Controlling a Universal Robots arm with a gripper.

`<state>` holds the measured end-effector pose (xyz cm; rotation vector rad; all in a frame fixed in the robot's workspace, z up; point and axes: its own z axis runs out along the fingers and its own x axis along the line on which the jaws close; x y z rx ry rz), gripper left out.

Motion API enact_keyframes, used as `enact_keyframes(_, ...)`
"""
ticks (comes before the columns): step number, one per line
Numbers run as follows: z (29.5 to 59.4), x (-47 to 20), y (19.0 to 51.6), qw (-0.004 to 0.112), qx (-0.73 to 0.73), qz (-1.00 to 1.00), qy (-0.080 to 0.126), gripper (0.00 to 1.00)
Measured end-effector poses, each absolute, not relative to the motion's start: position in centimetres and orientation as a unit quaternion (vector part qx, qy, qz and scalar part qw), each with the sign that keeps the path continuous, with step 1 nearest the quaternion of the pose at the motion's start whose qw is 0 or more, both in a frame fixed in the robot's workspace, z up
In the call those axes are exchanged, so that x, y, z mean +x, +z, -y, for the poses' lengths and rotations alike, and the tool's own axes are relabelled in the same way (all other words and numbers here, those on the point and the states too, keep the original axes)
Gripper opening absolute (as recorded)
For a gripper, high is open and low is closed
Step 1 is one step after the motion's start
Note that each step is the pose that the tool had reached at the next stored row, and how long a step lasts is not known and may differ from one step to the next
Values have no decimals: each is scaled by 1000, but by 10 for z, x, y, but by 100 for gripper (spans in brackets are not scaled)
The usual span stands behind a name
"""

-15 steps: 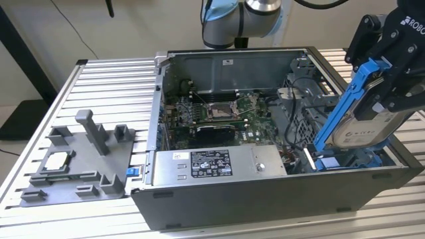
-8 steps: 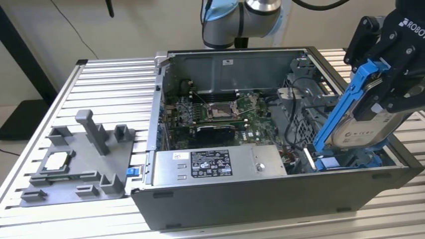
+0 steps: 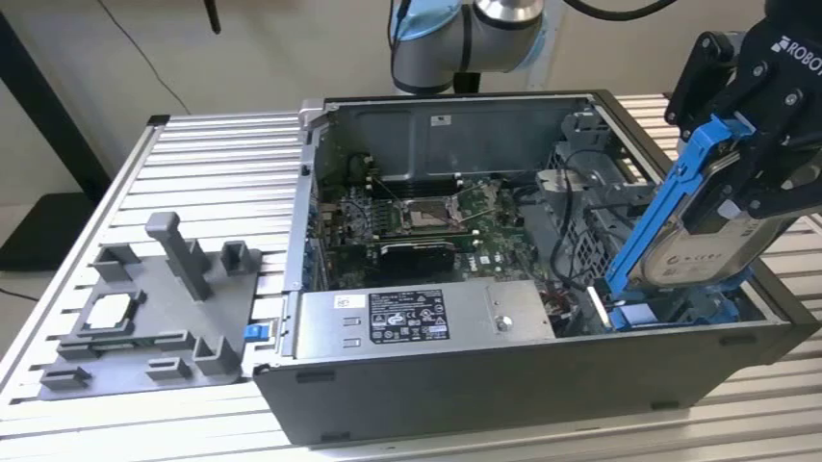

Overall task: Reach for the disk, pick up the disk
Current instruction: 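Pick up the disk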

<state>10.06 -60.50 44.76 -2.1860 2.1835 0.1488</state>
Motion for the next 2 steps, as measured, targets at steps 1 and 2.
enact_keyframes(1,605,101,448,24,-707,-706,48,0)
enact_keyframes(2,605,101,448,24,-707,-706,48,0)
